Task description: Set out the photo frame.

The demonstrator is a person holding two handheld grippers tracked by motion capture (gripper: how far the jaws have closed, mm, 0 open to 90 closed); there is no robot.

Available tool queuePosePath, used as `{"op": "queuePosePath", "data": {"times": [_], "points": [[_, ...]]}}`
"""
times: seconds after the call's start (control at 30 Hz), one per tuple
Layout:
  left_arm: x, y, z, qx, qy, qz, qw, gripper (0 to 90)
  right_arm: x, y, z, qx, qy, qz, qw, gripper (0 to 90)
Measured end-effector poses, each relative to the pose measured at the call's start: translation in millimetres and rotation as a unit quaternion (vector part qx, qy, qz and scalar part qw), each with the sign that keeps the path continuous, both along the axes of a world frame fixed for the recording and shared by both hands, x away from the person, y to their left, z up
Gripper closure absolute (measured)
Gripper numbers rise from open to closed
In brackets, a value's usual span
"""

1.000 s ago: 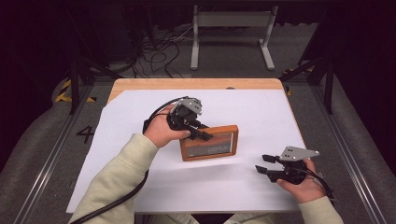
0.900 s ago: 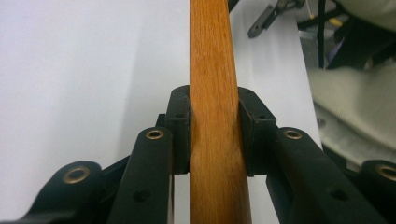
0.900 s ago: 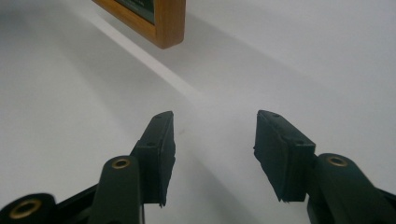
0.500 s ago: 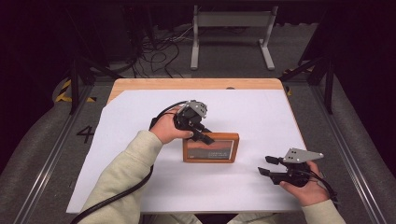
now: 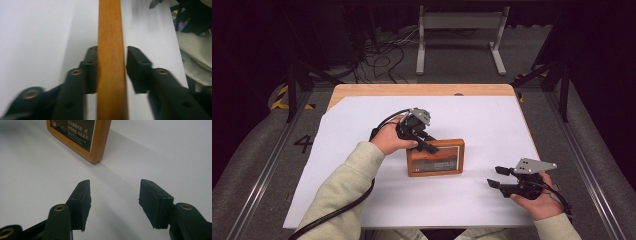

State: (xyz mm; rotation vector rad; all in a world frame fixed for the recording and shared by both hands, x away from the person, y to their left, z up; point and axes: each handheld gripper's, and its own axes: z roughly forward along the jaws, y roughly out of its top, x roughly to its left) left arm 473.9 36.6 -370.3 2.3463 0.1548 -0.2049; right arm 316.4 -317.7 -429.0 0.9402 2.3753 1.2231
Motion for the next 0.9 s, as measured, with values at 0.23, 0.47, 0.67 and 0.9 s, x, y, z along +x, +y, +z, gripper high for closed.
{"op": "queuePosePath", "data": {"times": [0.23,0.47,0.67,0.9], "points": [[-11.9,28.7,12.6,-0.051,-0.023,0.068,0.9961,39.0,9.7,5.0,0.5,0.001,-0.005,0.006,1.0,38.4],[-36.5,64.1,20.4,-0.072,-0.028,0.143,0.9866,36.1,23.5,4.6,7.8,0.016,-0.017,-0.001,0.9997,36.1],[-66.0,97.2,16.7,-0.083,-0.032,0.211,0.9734,34.8,34.2,9.3,11.1,0.021,-0.023,0.004,0.9995,35.6],[-94.6,123.5,10.8,-0.122,-0.044,0.275,0.9526,34.3,38.0,9.3,14.8,0.036,-0.039,-0.001,0.9986,35.5]]}}
